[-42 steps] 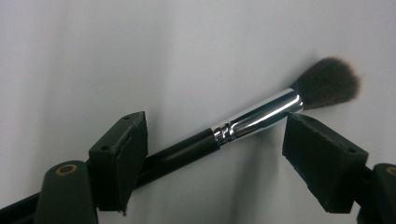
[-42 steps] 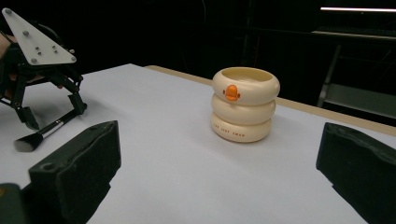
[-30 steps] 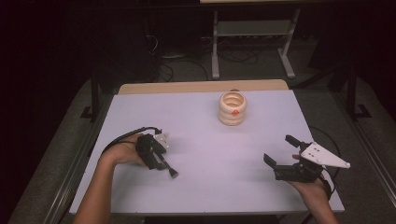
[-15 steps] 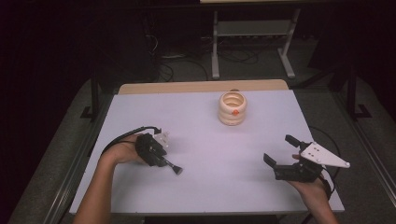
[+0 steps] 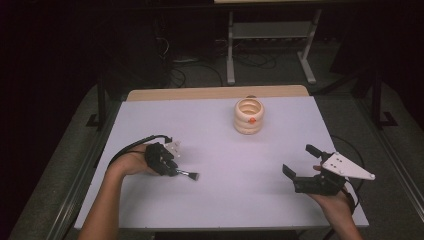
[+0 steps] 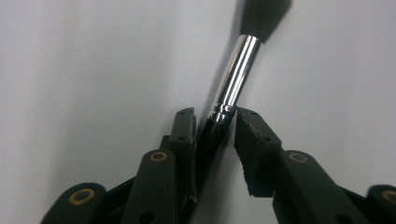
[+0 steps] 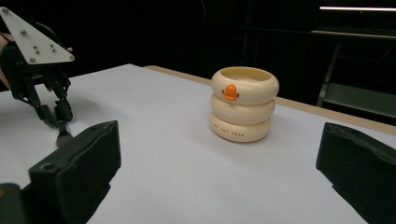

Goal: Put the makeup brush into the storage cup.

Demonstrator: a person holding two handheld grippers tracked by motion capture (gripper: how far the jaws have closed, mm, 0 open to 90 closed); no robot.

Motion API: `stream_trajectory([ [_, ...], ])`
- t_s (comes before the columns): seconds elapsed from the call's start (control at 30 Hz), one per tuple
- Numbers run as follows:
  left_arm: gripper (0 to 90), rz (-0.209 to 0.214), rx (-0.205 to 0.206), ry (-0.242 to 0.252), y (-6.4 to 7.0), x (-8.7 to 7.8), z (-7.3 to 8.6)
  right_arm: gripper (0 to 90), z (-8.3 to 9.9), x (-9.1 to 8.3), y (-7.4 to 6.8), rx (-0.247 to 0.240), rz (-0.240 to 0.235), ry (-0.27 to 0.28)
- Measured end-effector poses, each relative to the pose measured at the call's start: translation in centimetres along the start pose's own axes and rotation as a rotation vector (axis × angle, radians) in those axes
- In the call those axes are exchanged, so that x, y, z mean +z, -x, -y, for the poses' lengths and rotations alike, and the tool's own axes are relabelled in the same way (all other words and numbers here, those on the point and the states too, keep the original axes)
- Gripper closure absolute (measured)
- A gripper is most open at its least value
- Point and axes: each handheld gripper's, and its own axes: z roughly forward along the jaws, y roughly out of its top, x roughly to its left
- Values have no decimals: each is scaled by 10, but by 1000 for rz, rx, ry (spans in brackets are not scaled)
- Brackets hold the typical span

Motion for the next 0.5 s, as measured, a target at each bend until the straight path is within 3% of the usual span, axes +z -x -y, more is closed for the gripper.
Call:
stream_trajectory([
  [0.27, 778, 10, -5, -4, 0, -1, 0, 0, 0, 0, 1, -4, 3, 2],
  [0.5, 774, 6, -8, -7, -1, -1, 0, 0, 0, -1, 1, -5, 4, 3],
])
